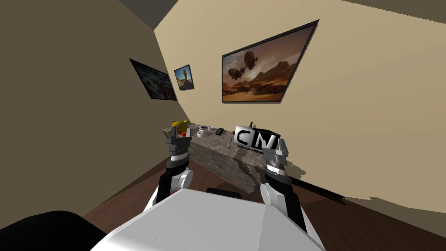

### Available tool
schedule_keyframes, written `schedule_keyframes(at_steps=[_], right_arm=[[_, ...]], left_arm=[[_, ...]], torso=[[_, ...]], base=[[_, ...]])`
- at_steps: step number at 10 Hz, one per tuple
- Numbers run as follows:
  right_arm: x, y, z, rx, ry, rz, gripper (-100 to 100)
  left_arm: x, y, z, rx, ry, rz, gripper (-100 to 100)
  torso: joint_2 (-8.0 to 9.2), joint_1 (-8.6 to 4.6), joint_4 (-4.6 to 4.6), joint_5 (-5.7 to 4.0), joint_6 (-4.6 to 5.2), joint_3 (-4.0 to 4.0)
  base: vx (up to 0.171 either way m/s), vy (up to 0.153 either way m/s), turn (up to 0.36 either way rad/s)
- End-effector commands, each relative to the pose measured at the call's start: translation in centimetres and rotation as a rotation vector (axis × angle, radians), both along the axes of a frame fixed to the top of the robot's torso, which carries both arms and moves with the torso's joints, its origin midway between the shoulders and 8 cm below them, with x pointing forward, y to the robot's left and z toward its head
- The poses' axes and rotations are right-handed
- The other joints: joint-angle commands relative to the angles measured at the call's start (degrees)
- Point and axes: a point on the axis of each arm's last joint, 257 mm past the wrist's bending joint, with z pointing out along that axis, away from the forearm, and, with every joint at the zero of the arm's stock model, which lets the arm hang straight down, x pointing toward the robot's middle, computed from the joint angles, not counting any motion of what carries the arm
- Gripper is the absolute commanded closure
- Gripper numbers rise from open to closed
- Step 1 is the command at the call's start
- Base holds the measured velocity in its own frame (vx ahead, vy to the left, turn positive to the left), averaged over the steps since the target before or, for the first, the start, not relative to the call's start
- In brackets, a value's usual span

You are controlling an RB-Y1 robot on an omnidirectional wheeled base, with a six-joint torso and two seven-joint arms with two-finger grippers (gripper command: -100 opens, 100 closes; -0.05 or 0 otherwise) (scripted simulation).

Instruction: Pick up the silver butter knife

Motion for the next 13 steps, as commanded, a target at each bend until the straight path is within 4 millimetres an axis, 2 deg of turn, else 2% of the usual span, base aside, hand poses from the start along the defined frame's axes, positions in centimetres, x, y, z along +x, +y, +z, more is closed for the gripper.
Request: schedule_keyframes(at_steps=[1,5,6,8,9,10,11,13], right_arm=[[0.5,-0.4,-0.7,-0.052,0.043,-0.008,-100],[1.9,-2.7,-2.9,-0.144,0.164,-0.073,-100],[2.0,-2.7,-3.1,-0.143,0.170,-0.073,-100],[2.6,-4.8,-4.5,-0.185,0.247,-0.128,-100],[2.7,-4.8,-4.6,-0.184,0.252,-0.128,-100],[2.9,-6.0,-5.3,-0.203,0.294,-0.159,-100],[2.9,-6.0,-5.4,-0.203,0.297,-0.159,-100],[3.1,-8.6,-6.7,-0.240,0.373,-0.226,-100]], left_arm=[[0.0,0.0,0.0,0.000,0.000,0.000,0],[0.0,0.0,0.0,0.000,0.000,0.000,0],[0.0,0.0,0.0,0.000,0.000,0.000,0],[0.0,0.0,0.0,0.000,0.000,0.000,0],[0.0,0.0,0.0,0.000,0.000,0.000,0],[0.0,0.0,0.0,0.000,0.000,0.000,0],[0.0,0.0,0.0,0.000,0.000,0.000,0],[0.0,0.0,0.0,0.000,0.000,0.000,0]], torso=[[0.00,0.00,0.00,0.00,0.00,0.00],[-0.01,0.16,0.00,0.04,-0.03,0.00],[0.00,0.17,0.00,0.04,-0.01,0.00],[0.01,0.16,0.00,0.04,-0.02,0.01],[0.00,0.21,0.00,0.05,-0.03,0.00],[0.02,0.15,0.00,0.04,0.02,0.01],[0.02,0.15,0.01,0.04,-0.02,0.01],[0.01,0.16,0.00,0.04,-0.02,0.01]], base=[[-0.002,0.019,0.148],[-0.002,0.042,0.203],[-0.004,0.036,0.058],[-0.002,0.052,0.227],[-0.001,0.038,0.101],[-0.004,0.043,0.220],[-0.001,0.035,0.104],[-0.002,0.062,0.281]])
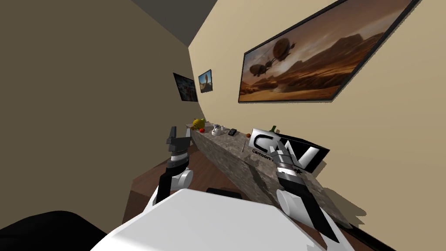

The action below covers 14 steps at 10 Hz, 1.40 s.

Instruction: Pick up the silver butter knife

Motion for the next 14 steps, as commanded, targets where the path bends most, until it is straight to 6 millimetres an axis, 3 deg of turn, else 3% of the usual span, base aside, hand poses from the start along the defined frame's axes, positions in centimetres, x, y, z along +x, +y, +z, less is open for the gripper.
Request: schedule_keyframes(at_steps=[1,4,5,6,7,8,9,10,11,12,13,14], right_arm=[[0.3,-0.8,-0.9,-0.009,0.043,-0.024,-100],[0.2,-3.7,-2.4,-0.048,0.126,-0.099,-100],[0.3,-3.8,-2.8,-0.044,0.142,-0.101,-100],[0.0,-5.3,-3.5,-0.064,0.181,-0.139,-100],[0.1,-5.4,-3.8,-0.061,0.194,-0.140,-100],[-0.2,-7.0,-4.7,-0.080,0.240,-0.178,-100],[-0.1,-7.1,-4.9,-0.077,0.248,-0.179,-100],[-0.5,-8.7,-5.8,-0.097,0.295,-0.218,-100],[-0.5,-8.7,-6.0,-0.094,0.305,-0.218,-100],[-1.0,-10.3,-6.9,-0.113,0.352,-0.256,-100],[-1.0,-10.4,-7.2,-0.110,0.364,-0.257,-100],[-1.6,-12.0,-8.2,-0.129,0.417,-0.295,-100]], left_arm=[[0.0,0.0,0.0,0.000,0.000,0.000,0],[0.0,0.0,0.0,0.000,0.000,0.000,0],[0.0,0.0,0.0,0.000,0.000,0.000,0],[0.0,0.0,0.0,0.000,0.000,0.000,0],[0.0,0.0,0.0,0.000,0.000,0.000,0],[0.0,0.0,0.0,0.000,0.000,0.000,0],[0.0,0.0,0.0,0.000,0.000,0.000,0],[0.0,0.0,0.0,0.000,0.000,0.000,0],[0.0,0.0,0.0,0.000,0.000,0.000,0],[0.0,0.0,0.0,0.000,0.000,0.000,0],[0.0,0.0,0.0,0.000,0.000,0.000,0],[0.0,0.0,0.0,0.000,0.000,0.000,0]], torso=[[0.00,0.00,0.00,0.00,0.00,0.00],[0.01,-0.11,0.00,-0.02,0.05,0.00],[0.03,-0.08,0.01,-0.01,0.02,0.02],[0.02,-0.11,0.01,-0.02,0.05,0.01],[0.02,-0.06,0.00,-0.01,0.01,0.01],[0.01,-0.12,0.00,-0.02,0.06,0.00],[-0.01,-0.11,0.00,-0.02,0.02,0.00],[-0.01,-0.13,0.00,-0.02,0.06,-0.01],[-0.02,-0.06,0.00,-0.01,0.01,-0.01],[0.00,-0.10,0.00,-0.02,0.07,0.00],[0.01,-0.09,0.00,-0.02,0.03,0.00],[0.00,-0.13,0.00,-0.02,0.06,0.00]], base=[[-0.003,0.057,0.106],[-0.003,0.050,0.193],[-0.001,0.041,0.107],[-0.002,0.061,0.301],[0.004,0.039,0.110],[0.008,0.044,0.210],[0.013,0.039,0.127],[0.009,0.064,0.278],[0.007,0.046,0.117],[0.006,0.050,0.211],[0.011,0.036,0.152],[0.022,0.045,0.251]])
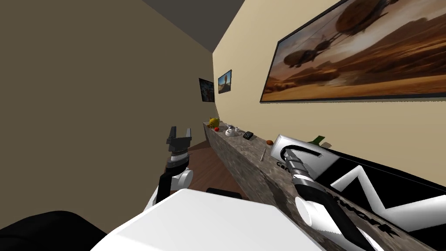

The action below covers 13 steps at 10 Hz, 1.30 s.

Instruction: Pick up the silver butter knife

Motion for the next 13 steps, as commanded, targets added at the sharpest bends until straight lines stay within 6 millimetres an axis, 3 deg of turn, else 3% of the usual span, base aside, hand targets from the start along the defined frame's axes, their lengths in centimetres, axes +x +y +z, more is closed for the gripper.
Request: schedule_keyframes(at_steps=[1,4,5,6,7,8,9,10,13], right_arm=[[-0.9,-2.5,-1.8,-0.031,0.080,-0.055,-100],[-1.8,-4.3,-3.7,-0.035,0.168,-0.096,-100],[-2.8,-5.9,-4.7,-0.055,0.226,-0.131,-100],[-2.8,-5.9,-5.0,-0.050,0.236,-0.133,-100],[-3.9,-7.5,-6.2,-0.068,0.297,-0.167,-100],[-3.9,-7.5,-6.4,-0.064,0.306,-0.168,-100],[-5.2,-9.1,-7.6,-0.080,0.371,-0.201,-100],[-5.2,-9.1,-7.8,-0.077,0.377,-0.201,-100],[-8.0,-12.0,-10.2,-0.107,0.511,-0.262,-100]], left_arm=[[0.0,0.0,0.0,0.000,0.000,0.000,0],[0.0,0.0,0.0,0.000,0.000,0.000,0],[0.0,0.0,0.0,0.000,0.000,0.000,0],[0.0,0.0,0.0,0.000,0.000,0.000,0],[0.0,0.0,0.0,0.000,0.000,0.000,0],[0.0,0.0,0.0,0.000,0.000,0.000,0],[0.0,0.0,0.0,0.000,0.000,0.000,0],[0.0,0.0,0.0,0.000,0.000,0.000,0],[0.0,0.0,0.0,0.000,0.000,0.000,0]], torso=[[0.00,0.00,0.00,0.00,0.00,0.00],[0.00,0.00,0.00,0.00,0.01,0.00],[0.03,-0.04,0.00,-0.01,0.04,0.02],[0.03,-0.03,0.00,-0.01,0.01,0.01],[0.02,-0.07,0.00,-0.01,0.05,0.01],[0.00,-0.06,0.00,-0.01,0.00,0.00],[0.01,-0.10,0.00,-0.02,0.06,0.00],[-0.01,-0.10,0.00,-0.03,0.01,-0.01],[0.02,-0.12,0.00,-0.03,0.05,0.01]], base=[[0.032,0.065,0.465],[0.019,0.037,0.137],[0.017,0.038,0.266],[0.021,0.022,0.123],[0.025,0.027,0.278],[0.023,0.015,0.102],[0.027,0.021,0.206],[0.023,0.016,0.132],[0.024,0.012,0.182]])
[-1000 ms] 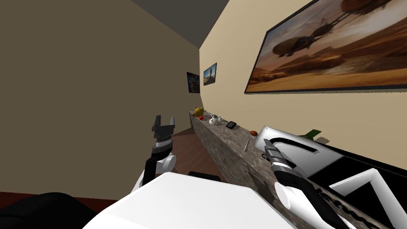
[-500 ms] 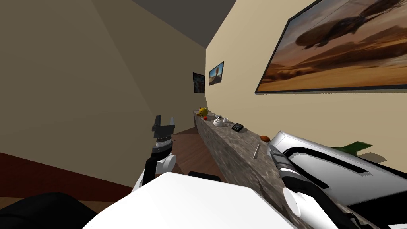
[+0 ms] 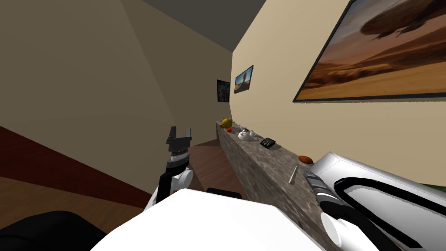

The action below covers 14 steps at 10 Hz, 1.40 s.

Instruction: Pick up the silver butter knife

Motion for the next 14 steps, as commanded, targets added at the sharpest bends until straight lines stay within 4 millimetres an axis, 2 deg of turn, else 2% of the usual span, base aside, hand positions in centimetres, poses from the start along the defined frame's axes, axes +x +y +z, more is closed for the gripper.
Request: schedule_keyframes(at_steps=[1,2,3,5,6,8,9,11,12,14], right_arm=[[-0.9,-0.8,-0.9,0.000,0.049,-0.018,-100],[-2.4,-2.2,-1.9,-0.014,0.113,-0.044,-100],[-2.6,-2.2,-2.3,-0.006,0.124,-0.047,-100],[-6.0,-4.6,-4.7,-0.011,0.258,-0.102,-100],[-6.1,-4.6,-5.0,-0.012,0.272,-0.100,-100],[-9.6,-6.6,-7.0,-0.015,0.395,-0.145,-100],[-9.9,-6.5,-7.3,-0.010,0.415,-0.144,-100],[-13.4,-8.1,-9.0,-0.004,0.534,-0.181,-100],[-13.6,-8.0,-9.3,-0.001,0.547,-0.179,-100],[-17.0,-9.2,-10.7,0.012,0.662,-0.207,-100]], left_arm=[[0.0,0.0,0.0,0.000,0.000,0.000,0],[0.0,0.0,0.0,0.000,0.000,0.000,0],[0.0,0.0,0.0,0.000,0.000,0.000,0],[0.0,0.0,0.0,0.000,0.000,0.000,0],[0.0,0.0,0.0,0.000,0.000,0.000,0],[0.0,0.0,0.0,0.000,0.000,0.000,0],[0.0,0.0,0.0,0.000,0.000,0.000,0],[0.0,0.0,0.0,0.000,0.000,0.000,0],[0.0,0.0,0.0,0.000,0.000,0.000,0],[0.0,0.0,0.0,0.000,0.000,0.000,0]], torso=[[0.00,0.00,0.00,0.00,0.00,0.00],[0.02,-0.02,0.00,0.00,0.04,0.01],[0.01,-0.02,0.00,0.00,0.00,0.00],[0.01,-0.04,0.00,-0.01,0.00,0.00],[-0.04,-0.07,-0.01,-0.01,0.01,-0.02],[0.00,-0.04,0.00,-0.01,0.02,-0.01],[-0.03,-0.06,-0.01,-0.01,0.02,-0.02],[0.01,-0.07,0.00,-0.01,0.04,0.00],[-0.01,-0.08,0.00,-0.01,0.01,-0.01],[0.03,-0.05,0.00,-0.01,0.04,0.01]], base=[[0.024,0.002,0.119],[0.023,0.005,0.218],[0.020,0.001,0.114],[0.034,-0.002,0.279],[0.033,-0.009,0.085],[0.031,-0.003,0.231],[0.027,-0.013,0.097],[0.028,-0.015,0.239],[0.022,-0.016,0.096],[0.022,-0.008,0.167]])
